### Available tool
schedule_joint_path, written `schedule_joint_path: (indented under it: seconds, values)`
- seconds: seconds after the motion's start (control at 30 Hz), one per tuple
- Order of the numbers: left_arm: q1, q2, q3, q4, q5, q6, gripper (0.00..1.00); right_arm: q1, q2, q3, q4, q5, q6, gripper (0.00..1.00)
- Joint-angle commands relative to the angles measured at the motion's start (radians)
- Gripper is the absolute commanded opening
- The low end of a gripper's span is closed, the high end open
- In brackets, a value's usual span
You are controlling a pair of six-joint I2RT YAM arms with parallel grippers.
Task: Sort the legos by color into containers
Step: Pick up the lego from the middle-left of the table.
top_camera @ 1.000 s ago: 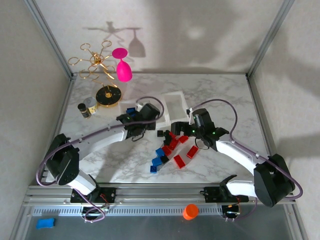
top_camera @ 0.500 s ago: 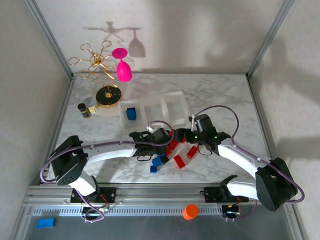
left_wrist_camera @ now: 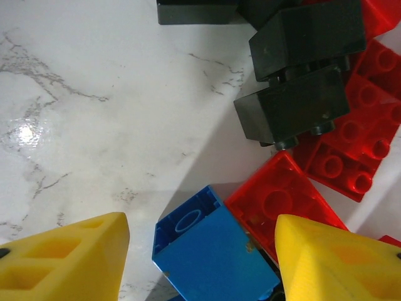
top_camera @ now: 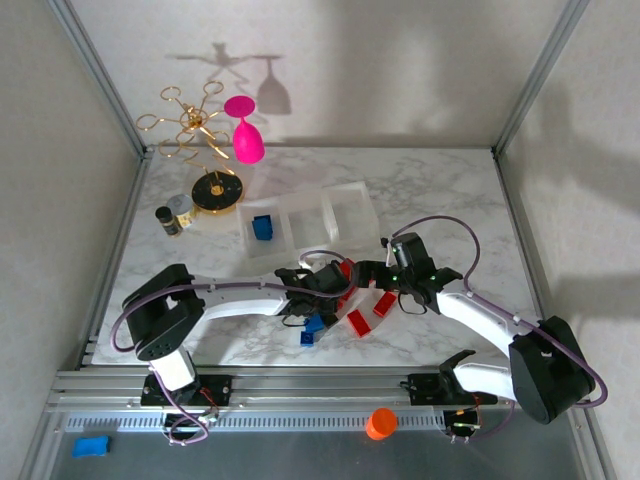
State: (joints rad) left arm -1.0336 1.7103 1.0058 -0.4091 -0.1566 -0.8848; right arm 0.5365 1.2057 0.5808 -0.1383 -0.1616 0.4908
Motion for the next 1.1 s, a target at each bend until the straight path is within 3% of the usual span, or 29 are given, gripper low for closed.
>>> schedule_joint_path:
  seconds: [0.0,0.37,0.6,1.07]
  values:
    - [-0.008,0.008,0.003,-0.031,-0.044,-0.017,0.61,-0.010,-0.006,-0.011,0.025,-0.009,-0.001,0.99]
    - [-0.006,-0.015,-0.030,-0.069,-0.062,-0.018,0.53,-0.011,0.012,-0.001,0.036,-0.024,-0.008,0.99]
    - [-0.008,0.008,-0.027,-0.022,-0.034,-0.037,0.62,-0.011,0.023,0.006,0.037,-0.030,-0.009,0.99]
    - [-0.013,0.032,-0.024,-0.002,0.006,-0.048,0.60,-0.013,0.032,-0.001,0.051,-0.029,-0.008,0.99]
